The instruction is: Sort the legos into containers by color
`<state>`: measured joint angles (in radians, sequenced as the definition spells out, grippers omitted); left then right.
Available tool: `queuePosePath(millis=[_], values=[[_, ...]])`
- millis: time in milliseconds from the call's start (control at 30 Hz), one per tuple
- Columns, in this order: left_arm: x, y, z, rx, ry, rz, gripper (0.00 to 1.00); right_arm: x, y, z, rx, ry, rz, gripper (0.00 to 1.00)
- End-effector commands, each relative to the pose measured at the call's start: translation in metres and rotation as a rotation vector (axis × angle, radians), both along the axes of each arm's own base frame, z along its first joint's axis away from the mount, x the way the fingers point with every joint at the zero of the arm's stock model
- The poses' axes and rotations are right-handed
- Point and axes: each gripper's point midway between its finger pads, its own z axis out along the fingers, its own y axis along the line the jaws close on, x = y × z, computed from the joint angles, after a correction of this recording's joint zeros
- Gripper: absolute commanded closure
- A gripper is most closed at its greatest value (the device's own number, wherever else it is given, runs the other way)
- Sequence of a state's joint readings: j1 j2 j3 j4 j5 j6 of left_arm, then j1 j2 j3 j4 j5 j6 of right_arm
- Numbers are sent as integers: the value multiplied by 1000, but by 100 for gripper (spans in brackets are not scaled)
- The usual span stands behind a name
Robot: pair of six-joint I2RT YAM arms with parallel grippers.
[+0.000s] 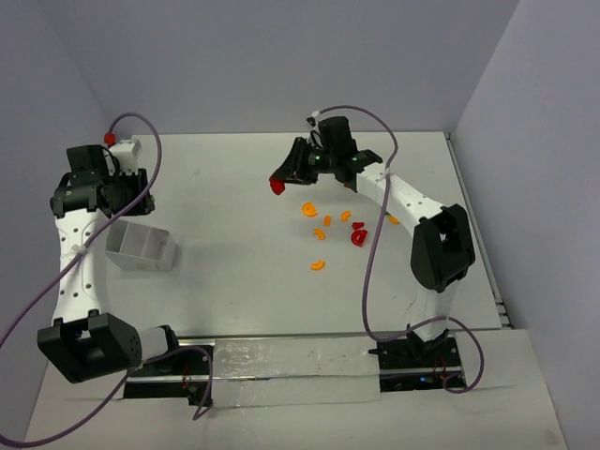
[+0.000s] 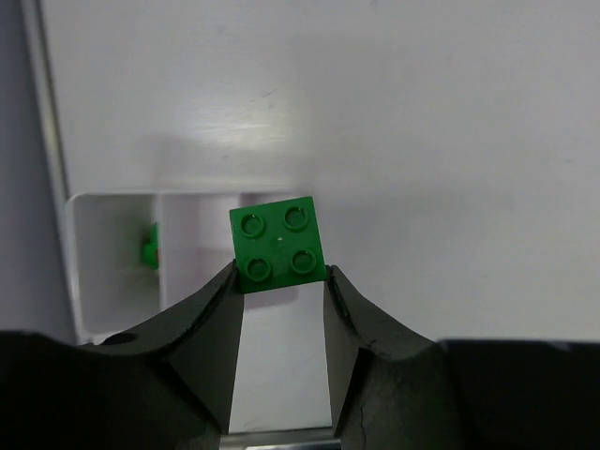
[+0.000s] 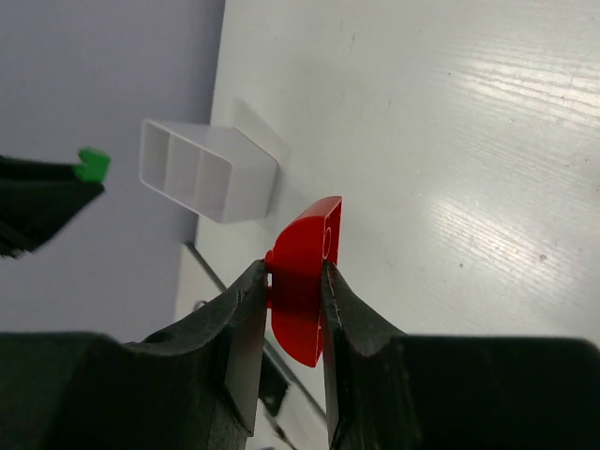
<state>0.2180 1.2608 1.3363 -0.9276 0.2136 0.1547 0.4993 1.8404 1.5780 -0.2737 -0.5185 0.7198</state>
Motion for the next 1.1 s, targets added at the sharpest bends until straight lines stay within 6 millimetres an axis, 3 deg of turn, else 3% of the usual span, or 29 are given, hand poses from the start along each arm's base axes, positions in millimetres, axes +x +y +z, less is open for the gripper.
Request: queuePosePath(millis=[0, 133, 300, 633, 1067], values=[[-20, 44, 12, 124, 44, -21, 100, -18, 15, 37, -47, -253, 198, 100], [-23, 62, 0, 142, 118, 5, 100, -24, 21, 37, -143, -329, 241, 100], [-22, 79, -14, 122, 176, 68, 97, -40, 35, 38, -130, -383, 319, 100], [-22, 93, -39, 111, 250, 112, 89, -47, 42, 40, -122, -406, 371, 100], [-25, 104, -55, 119, 299, 138, 75, -47, 47, 35, -118, -379, 392, 100]])
